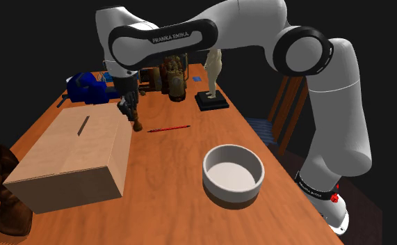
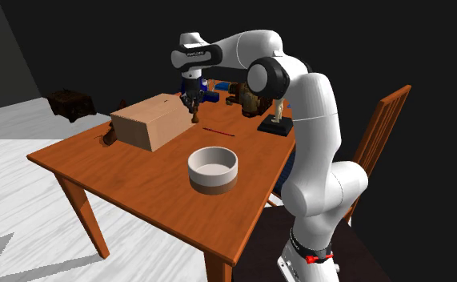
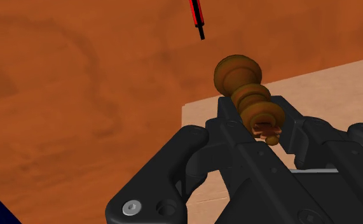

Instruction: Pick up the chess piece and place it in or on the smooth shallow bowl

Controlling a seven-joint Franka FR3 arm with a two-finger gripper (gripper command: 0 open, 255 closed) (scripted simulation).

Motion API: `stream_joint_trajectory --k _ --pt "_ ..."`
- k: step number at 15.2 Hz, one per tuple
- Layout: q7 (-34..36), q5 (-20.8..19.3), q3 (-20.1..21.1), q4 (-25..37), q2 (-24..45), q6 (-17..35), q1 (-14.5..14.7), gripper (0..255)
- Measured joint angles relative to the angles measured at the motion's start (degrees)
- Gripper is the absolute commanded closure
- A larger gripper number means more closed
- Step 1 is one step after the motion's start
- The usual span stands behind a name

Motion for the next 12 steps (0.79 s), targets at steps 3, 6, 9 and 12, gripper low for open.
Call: stream_joint_trajectory --k 3,6,9,12 --pt "-0.2 0.0 0.0 2.4 0.1 -2.3 0.1 255" --pt "-0.2 0.0 0.1 5.1 0.3 -4.8 0.4 255" --pt "-0.3 -0.2 0.0 8.8 1.3 -7.6 0.8 255" --pt "-0.4 -0.4 0.0 12.4 1.9 -10.4 1.2 255"
